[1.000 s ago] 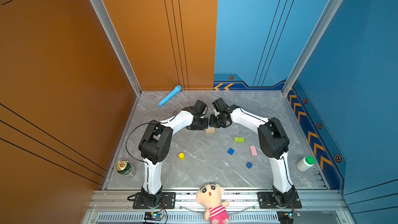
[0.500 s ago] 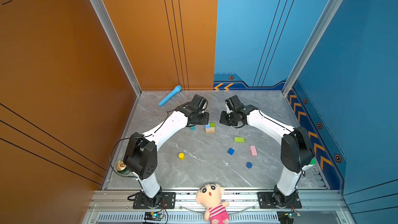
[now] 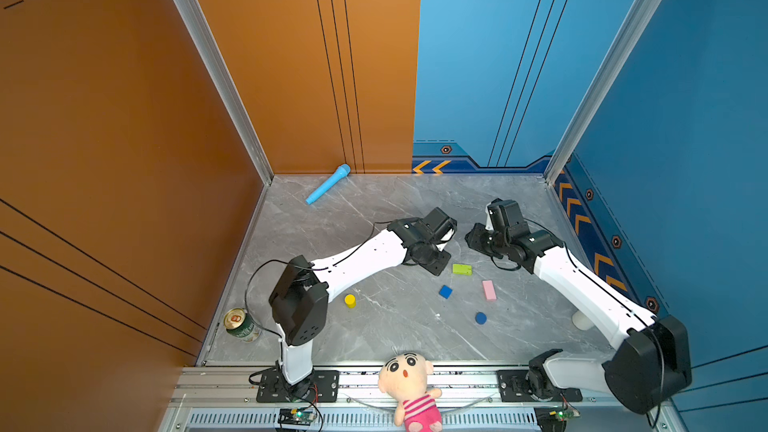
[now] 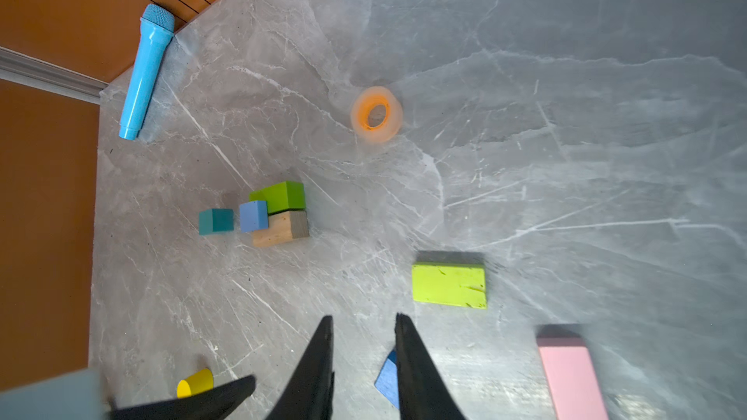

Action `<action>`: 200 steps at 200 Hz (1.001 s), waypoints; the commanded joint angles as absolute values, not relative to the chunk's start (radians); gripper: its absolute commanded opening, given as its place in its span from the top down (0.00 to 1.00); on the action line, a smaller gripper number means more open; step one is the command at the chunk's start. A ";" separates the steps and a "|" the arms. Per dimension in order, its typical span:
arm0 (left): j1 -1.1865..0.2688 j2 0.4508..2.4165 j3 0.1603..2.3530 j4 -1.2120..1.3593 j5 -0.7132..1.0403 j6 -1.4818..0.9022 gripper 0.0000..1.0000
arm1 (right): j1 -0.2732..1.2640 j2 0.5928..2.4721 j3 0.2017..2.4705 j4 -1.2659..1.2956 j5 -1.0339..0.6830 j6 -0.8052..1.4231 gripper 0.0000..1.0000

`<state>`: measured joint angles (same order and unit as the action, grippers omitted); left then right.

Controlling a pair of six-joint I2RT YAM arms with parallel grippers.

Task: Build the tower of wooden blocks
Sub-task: 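Close the left gripper on the dark blue cube while the right draws back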

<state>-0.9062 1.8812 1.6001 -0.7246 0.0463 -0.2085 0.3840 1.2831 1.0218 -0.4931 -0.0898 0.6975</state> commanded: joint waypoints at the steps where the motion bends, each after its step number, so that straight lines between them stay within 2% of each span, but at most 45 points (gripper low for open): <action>1: -0.943 1.956 1.649 -0.815 0.055 -0.175 0.53 | 0.367 1.222 0.957 -0.484 -0.052 0.715 0.65; 40: -0.998 2.041 1.684 -0.844 0.037 -0.182 0.44 | 0.332 1.135 0.876 -0.471 -0.055 0.722 0.56; 112: -1.017 2.144 1.737 -0.850 0.025 -0.224 0.39 | 0.297 1.097 0.824 -0.459 -0.077 0.720 0.54; 154: -1.015 2.193 1.774 -0.878 -0.021 -0.238 0.44 | 0.281 1.092 0.807 -0.451 -0.085 0.721 0.53; 200: -1.008 2.224 1.793 -0.878 -0.016 -0.255 0.59 | 0.273 1.094 0.798 -0.445 -0.091 0.722 0.53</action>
<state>-1.0092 2.2063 1.7622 -0.8474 0.0013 -0.2382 0.2802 1.1122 0.8139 -0.4606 -0.0780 0.7155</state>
